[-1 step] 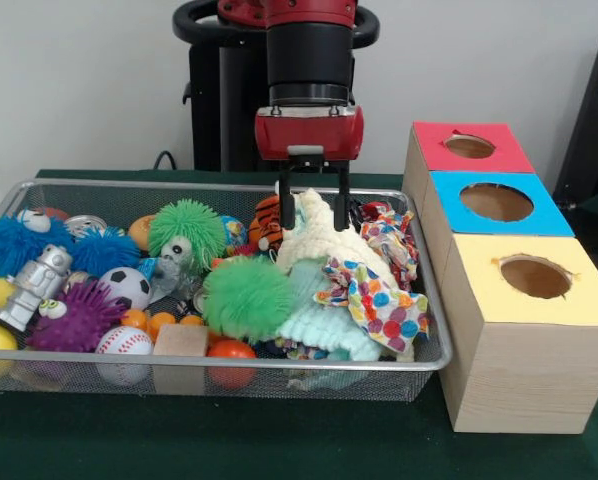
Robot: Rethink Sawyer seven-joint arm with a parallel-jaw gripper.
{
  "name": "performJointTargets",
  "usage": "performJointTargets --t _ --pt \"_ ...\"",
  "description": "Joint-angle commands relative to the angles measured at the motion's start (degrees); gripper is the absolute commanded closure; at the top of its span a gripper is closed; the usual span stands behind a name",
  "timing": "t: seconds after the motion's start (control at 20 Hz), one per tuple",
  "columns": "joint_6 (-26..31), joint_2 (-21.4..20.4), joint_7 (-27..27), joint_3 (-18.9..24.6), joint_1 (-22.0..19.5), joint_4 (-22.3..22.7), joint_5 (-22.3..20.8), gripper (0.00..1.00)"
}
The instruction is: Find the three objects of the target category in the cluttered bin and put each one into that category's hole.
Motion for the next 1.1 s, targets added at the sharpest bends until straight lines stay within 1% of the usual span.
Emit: performJointTargets --t 0.05,0.15,0.2,0.25,0.35,0.4,0.45,0.5,0.7,0.75,0.8,0.9,1.1 --pt "7.88 0.40 4.68 -2.19 1.72 -1.34 3.46 0.00" --pt "8.57 0.04 4.35 -1.59 0.92 -0.80 3.87 0.00" --pt "10.63 -0.65 3.86 -2.29 0.73 -0.53 4.24 0.00" --pt "10.68 -0.67 3.61 -1.81 -0.04 -0.21 4.27 0.00" --pt "11.80 -0.97 2.98 1.02 -2.72 2.04 4.94 0.00" --pt "14.88 -1.90 2.51 0.20 -2.82 3.12 5.85 0.00" --pt "17.21 -2.34 2.19 -1.55 -2.15 3.21 6.18 0.00" --pt "22.74 -3.01 1.53 -5.24 -0.35 2.51 6.62 0.00" --pt "24.45 -2.92 3.53 -11.98 2.95 0.24 4.75 0.00" --pt "24.42 -2.81 4.30 -12.68 3.24 0.07 4.57 0.00" --pt "24.70 -2.09 5.45 -14.14 3.95 -1.41 4.47 0.00" --pt "24.30 -1.45 6.65 -15.26 3.96 -2.02 4.39 0.00" --pt "24.38 0.05 6.30 -15.37 3.62 -4.00 5.05 0.00"
